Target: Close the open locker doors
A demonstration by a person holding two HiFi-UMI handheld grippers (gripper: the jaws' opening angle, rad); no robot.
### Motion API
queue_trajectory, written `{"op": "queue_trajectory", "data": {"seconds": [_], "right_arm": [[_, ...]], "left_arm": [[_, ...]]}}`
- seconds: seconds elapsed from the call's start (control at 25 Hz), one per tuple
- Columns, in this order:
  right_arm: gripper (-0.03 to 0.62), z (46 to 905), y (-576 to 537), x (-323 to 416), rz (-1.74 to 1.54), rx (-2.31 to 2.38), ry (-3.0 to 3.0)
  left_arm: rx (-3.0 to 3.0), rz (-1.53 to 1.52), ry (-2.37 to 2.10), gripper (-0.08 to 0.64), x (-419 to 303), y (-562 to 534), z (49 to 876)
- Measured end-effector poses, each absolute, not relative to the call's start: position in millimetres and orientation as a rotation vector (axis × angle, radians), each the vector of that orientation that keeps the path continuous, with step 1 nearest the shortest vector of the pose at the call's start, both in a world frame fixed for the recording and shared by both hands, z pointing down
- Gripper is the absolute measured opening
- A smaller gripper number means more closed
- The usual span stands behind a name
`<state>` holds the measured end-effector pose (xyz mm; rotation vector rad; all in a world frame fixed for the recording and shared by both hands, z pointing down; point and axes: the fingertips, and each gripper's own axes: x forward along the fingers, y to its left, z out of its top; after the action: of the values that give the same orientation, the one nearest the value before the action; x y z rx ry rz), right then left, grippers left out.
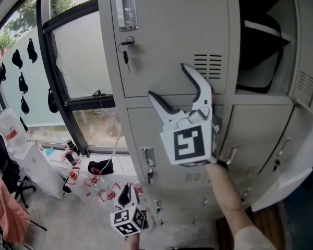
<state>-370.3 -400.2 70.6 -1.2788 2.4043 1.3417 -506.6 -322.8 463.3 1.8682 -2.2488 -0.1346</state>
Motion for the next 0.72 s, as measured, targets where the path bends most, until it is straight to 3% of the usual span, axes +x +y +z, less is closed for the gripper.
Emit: {"op": "queue_trajectory", "data": {"seconds": [0.72], "right_arm": [[0.373, 103, -308, -247, 0.917, -1.102, 2.351]], "left_arm": [[2.172, -0.212, -2.175, 0.049, -399, -301, 390]]}}
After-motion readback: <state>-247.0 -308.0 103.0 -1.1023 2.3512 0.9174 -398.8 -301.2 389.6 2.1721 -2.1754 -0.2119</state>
